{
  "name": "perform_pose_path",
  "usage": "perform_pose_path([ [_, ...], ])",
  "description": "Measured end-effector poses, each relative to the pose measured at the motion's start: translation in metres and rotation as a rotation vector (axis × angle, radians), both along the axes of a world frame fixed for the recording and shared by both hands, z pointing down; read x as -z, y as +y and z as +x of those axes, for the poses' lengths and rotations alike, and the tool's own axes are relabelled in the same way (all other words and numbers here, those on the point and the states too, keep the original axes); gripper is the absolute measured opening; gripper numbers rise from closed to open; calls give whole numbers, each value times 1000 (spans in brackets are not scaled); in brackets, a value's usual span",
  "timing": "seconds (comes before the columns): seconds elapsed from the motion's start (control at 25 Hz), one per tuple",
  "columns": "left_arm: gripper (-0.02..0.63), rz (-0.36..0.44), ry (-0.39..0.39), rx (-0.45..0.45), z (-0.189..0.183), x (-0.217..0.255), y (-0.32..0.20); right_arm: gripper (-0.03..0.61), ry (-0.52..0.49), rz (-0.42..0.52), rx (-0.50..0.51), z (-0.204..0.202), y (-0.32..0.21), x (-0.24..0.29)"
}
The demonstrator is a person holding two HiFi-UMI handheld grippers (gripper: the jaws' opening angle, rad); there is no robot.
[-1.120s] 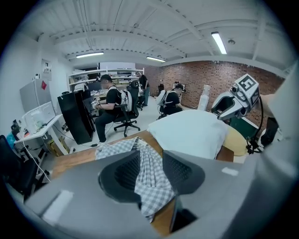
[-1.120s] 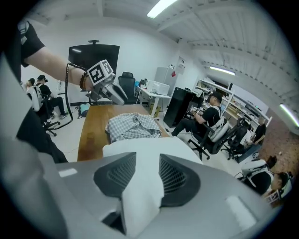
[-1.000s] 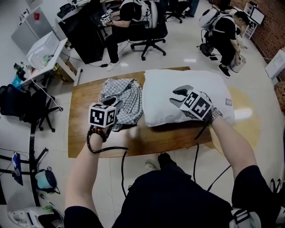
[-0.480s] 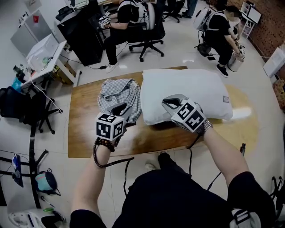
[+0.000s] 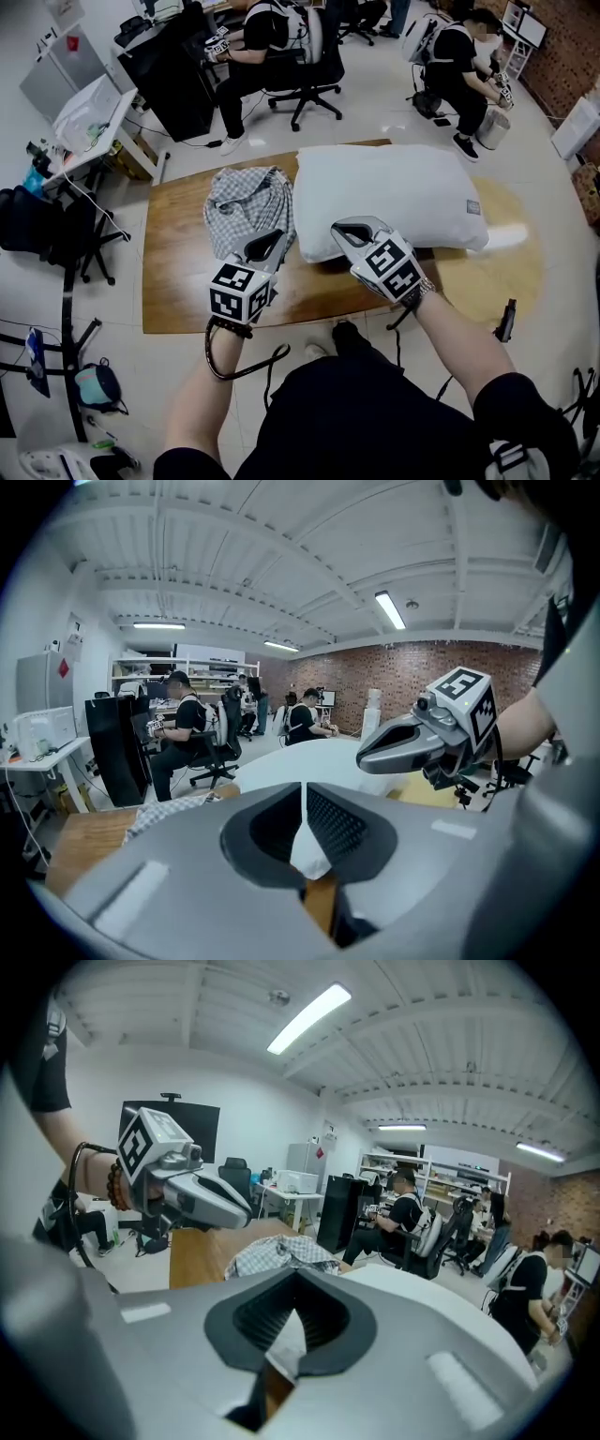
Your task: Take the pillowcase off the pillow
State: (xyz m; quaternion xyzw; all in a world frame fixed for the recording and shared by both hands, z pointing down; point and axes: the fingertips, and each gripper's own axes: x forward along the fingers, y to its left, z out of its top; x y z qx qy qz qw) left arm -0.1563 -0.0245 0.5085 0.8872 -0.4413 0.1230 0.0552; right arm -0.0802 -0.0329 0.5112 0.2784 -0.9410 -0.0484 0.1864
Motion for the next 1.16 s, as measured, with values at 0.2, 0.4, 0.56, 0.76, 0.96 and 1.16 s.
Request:
perform_pose_path([
  [0.2, 5, 20, 18, 8, 0, -3, 7, 1, -19, 7, -20, -2, 6, 4],
  [0.4, 3, 53, 3, 11, 4, 0, 10, 1, -26, 13, -32, -4, 6, 3],
  [0.56, 3, 74, -7, 12, 7, 2, 13, 0, -28, 7, -36, -5, 8, -3],
  [0.76, 3, 93, -10, 14, 10, 6, 15, 0, -48, 39, -49, -8, 8, 8],
  [0.96, 3, 104, -19, 11, 11, 7, 17, 0, -40, 30, -44, -11, 10, 3],
  [1.16, 3, 107, -15, 12, 9, 10, 20, 0, -42, 33, -45, -13, 14, 6],
])
